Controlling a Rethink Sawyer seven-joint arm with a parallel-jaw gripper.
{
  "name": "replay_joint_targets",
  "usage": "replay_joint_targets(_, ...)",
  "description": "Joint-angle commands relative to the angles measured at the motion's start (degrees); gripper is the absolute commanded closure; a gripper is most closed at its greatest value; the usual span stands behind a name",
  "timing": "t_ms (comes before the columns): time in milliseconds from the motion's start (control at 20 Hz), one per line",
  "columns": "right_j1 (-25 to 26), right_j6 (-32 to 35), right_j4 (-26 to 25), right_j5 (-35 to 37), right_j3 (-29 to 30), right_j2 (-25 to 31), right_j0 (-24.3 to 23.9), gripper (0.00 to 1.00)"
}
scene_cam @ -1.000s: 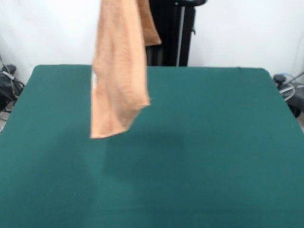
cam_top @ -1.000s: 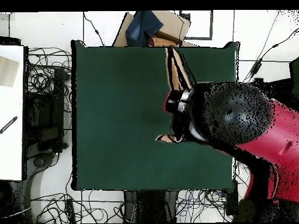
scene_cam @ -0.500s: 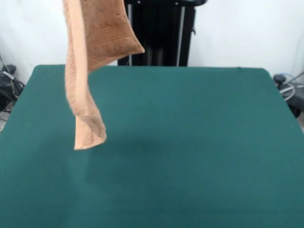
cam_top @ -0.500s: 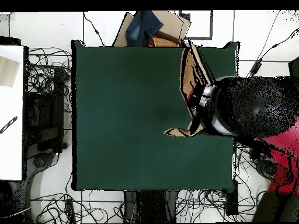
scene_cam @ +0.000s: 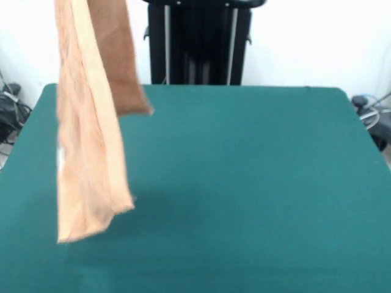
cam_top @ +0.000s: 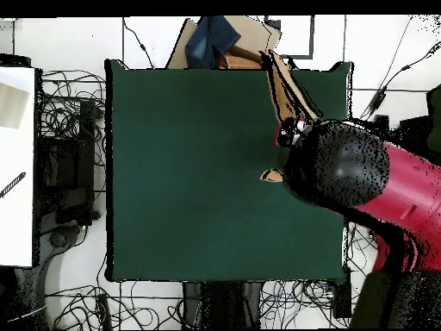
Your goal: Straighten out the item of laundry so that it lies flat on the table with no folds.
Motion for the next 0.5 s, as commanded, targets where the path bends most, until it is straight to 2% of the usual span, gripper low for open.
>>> replay_joint_targets(50, 5.66, -6.76, -6.21, -19.12, 16.21, 11.24, -3.04, 1.00)
replay_joint_targets(150, 6.60, -3.72, -8.29, -22.44, 16.79, 11.39, -2.30, 1.00)
replay_joint_targets(350, 8.37, 3.91, -11.15, -27.48, 16.58, 7.49, 3.00, 1.00)
replay_joint_targets(500, 11.51, 8.80, -11.97, -32.68, 16.01, 3.95, 7.53, 1.00)
